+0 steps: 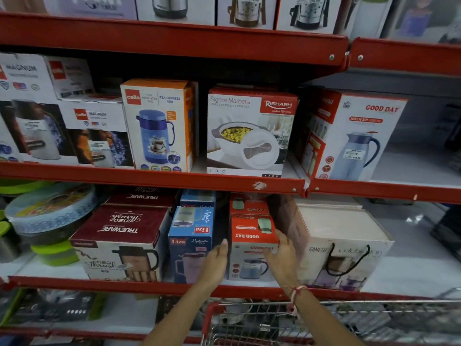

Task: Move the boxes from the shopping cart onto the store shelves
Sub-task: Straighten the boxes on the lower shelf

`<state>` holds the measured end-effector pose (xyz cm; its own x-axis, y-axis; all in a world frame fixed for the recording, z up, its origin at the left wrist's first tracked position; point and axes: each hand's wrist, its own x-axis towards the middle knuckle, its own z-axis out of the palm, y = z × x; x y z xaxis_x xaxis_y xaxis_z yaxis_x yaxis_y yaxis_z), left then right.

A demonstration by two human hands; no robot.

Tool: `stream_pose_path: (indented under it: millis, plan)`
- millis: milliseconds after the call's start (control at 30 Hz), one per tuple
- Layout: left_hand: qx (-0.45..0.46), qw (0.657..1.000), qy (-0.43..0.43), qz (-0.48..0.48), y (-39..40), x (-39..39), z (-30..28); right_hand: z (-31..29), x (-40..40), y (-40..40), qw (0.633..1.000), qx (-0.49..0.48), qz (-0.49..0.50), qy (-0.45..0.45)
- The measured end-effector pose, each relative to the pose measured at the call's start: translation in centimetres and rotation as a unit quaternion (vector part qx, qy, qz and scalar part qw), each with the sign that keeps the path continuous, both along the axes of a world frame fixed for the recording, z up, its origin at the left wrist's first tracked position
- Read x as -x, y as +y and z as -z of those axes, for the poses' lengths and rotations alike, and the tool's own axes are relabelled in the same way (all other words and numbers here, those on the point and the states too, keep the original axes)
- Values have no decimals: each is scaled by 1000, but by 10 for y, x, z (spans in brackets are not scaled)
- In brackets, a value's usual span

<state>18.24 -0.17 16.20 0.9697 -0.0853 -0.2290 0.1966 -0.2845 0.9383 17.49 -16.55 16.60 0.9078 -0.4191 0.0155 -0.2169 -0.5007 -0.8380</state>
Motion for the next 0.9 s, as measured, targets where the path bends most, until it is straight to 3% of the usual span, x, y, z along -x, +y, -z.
stream_pose_path:
  millis: [67, 200, 633, 800, 900]
  plan:
    - [-38, 999, -10, 11, -17, -9, -2, 1, -5, -13, 999, 4, -7, 45]
    - [-17, 1000, -7, 24, -28, -16, 2, 1, -5, -23, 983, -85, -103, 128]
    - [-25, 998, -38, 46, -7, -1, 15, 5, 20, -25, 986, -46, -132, 91]
    - [-38, 997, -9, 65, -5, 2, 1, -6, 19, -20, 986, -9, -139, 92]
    - [-73, 990, -108, 51, -3, -2, -18, -31, 9, -19, 993, 18, -112, 15]
